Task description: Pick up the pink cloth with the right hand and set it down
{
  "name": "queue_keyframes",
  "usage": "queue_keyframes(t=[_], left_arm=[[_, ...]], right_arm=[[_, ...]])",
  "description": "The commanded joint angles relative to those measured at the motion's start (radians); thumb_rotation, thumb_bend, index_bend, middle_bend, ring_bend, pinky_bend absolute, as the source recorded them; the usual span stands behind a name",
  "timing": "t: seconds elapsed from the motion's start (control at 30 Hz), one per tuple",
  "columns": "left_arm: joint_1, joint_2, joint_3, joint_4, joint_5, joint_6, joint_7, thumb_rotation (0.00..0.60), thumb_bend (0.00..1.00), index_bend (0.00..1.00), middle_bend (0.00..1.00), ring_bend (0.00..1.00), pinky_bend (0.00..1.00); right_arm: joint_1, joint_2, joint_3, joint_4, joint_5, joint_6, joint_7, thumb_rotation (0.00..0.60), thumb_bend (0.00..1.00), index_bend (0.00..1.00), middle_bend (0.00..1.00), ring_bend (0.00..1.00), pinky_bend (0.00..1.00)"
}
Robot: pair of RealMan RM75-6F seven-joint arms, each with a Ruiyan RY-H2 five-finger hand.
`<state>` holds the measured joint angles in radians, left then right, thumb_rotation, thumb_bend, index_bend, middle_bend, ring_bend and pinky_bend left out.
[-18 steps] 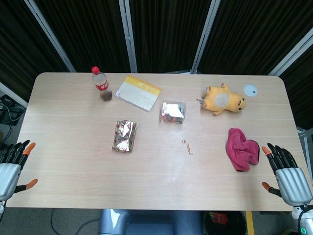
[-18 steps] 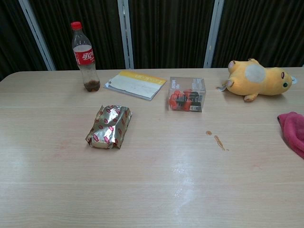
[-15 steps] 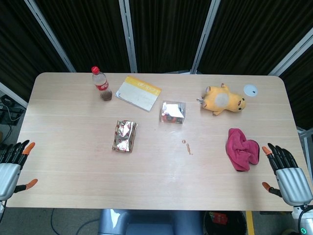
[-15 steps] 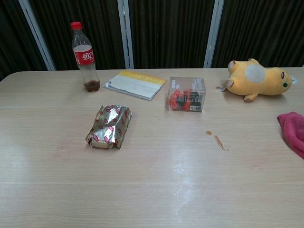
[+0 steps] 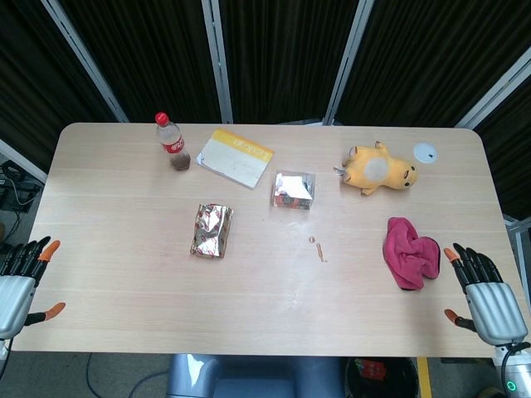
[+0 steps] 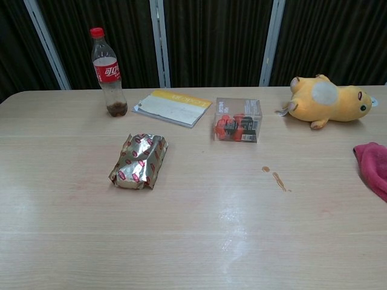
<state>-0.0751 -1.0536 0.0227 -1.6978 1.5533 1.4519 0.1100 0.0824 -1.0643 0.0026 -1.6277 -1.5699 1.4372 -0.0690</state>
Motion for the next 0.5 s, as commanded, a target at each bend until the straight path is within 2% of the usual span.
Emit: queue_keyframes(t=[0.03, 0.23, 0.5], left_arm=[[-0.002, 0.0, 0.001, 0.0, 0.005, -0.002, -0.006, 0.6, 0.0, 0.0, 0.0, 0.0, 0.0], [-0.006, -0.004, 0.003, 0.003, 0.015, -0.002, -0.008, 0.6, 0.0, 0.0, 0.0, 0.0, 0.0], [-0.008, 0.0, 0.002, 0.0, 0.007, -0.008, -0.026, 0.6, 0.0, 0.0, 0.0, 0.0, 0.0]], right_arm=[[0.024, 0.004, 0.017, -0.04, 0.045, -0.048, -0.03, 0.6, 0.0, 0.0, 0.0, 0.0, 0.1], [0.094, -0.046, 0.069, -0.051, 0.151, -0.153, -0.127, 0.6, 0.0, 0.0, 0.0, 0.0, 0.1], [0.175, -0.162, 0.122, 0.04, 0.336, -0.274, -0.264, 0.6, 0.0, 0.01, 0.0, 0.0, 0.1]])
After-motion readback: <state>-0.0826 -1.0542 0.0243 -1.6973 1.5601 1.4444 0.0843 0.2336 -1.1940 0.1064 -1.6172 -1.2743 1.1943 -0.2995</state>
